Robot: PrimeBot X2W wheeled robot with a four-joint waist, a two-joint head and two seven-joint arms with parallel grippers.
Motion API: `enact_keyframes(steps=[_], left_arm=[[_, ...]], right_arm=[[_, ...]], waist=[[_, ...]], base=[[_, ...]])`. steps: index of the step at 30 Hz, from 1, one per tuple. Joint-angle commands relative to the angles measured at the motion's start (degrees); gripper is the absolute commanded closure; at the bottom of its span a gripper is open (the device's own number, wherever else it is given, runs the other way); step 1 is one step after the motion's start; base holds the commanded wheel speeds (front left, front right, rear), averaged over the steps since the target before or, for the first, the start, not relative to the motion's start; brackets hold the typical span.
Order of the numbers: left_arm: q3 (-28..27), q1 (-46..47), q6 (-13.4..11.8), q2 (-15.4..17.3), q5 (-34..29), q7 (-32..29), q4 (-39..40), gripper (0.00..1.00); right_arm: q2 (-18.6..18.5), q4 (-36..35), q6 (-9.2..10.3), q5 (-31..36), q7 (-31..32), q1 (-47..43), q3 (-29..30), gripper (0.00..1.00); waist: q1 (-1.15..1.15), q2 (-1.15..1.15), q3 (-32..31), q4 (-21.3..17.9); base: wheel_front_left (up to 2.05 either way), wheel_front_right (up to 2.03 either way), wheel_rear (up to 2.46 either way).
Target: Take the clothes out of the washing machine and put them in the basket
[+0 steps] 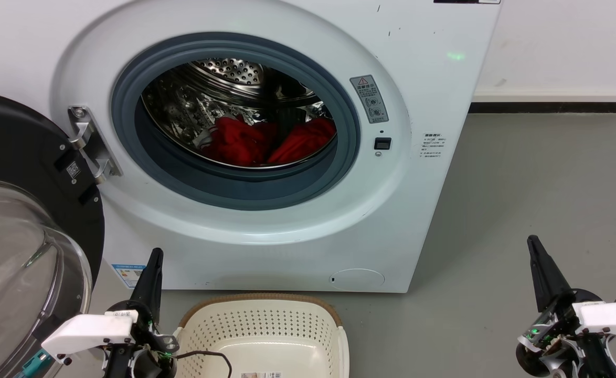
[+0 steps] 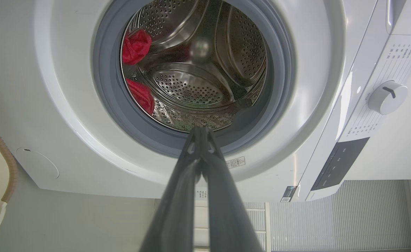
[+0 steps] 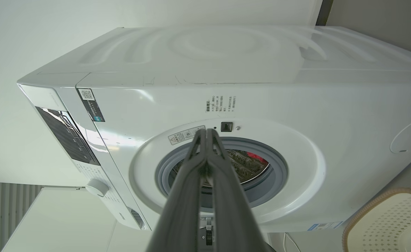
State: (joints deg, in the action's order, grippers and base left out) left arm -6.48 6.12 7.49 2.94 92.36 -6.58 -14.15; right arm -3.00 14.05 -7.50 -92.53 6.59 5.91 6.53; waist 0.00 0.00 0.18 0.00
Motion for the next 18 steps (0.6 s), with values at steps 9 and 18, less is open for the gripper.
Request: enact_keyframes(steps=[9,18], left_arm=[[0.2,-0.5,0.0,-0.1,0.0,0.1,-0.7,1.0],[0.2,-2.2,0.0,-0.2,-1.9,1.9,-1.0,0.0]], right_arm=[[0.0,0.7,0.0,0.0,0.0,-0.5,-0.1,1.0],[0.0,0.9,0.01,0.9,-1.9,-2.1,-0.9,0.0]], waist=[[0.0,0.0,0.0,0.0],[0.0,0.0,0.0,0.0]], base=[[0.0,0.0,0.0],[0.0,0.0,0.0]])
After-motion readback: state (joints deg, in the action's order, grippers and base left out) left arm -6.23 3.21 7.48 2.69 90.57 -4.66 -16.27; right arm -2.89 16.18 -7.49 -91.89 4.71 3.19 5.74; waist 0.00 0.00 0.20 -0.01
